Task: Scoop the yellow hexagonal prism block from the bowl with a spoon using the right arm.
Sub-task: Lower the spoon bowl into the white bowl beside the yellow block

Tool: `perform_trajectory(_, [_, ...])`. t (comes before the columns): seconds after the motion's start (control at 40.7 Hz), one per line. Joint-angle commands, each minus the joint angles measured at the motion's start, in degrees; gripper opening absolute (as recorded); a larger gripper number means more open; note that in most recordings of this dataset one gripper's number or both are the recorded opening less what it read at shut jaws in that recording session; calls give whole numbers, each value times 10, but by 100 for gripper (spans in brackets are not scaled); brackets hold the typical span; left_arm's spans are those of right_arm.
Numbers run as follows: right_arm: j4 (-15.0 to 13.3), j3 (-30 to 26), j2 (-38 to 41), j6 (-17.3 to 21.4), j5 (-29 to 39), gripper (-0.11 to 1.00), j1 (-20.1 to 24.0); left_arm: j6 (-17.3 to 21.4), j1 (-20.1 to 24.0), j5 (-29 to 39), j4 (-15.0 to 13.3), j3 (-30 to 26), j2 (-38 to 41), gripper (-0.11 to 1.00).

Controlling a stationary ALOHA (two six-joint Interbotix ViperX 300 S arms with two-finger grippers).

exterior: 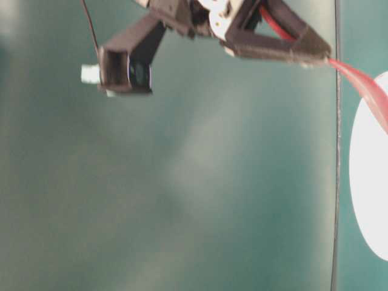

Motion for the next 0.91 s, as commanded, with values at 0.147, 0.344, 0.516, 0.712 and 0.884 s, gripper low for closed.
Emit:
perform_trajectory(0.147, [-25, -61, 34, 2, 31, 24, -1, 1, 0, -3, 2, -11, 4, -1])
perform_trajectory(0.344, [-32, -72, 55, 2, 35, 24, -1, 1, 0, -3, 2, -11, 4, -1])
perform_trajectory(0.516, [-33, -73, 67, 1, 33, 24, -1, 2, 0, 3, 2, -11, 5, -1])
perform_trajectory(0.712, [-33, -73, 74, 1, 31, 24, -1, 2, 0, 4, 2, -11, 4, -1])
perform_trajectory(0.884, [-33, -73, 83, 0, 23, 24, -1, 2, 0, 4, 2, -11, 4, -1])
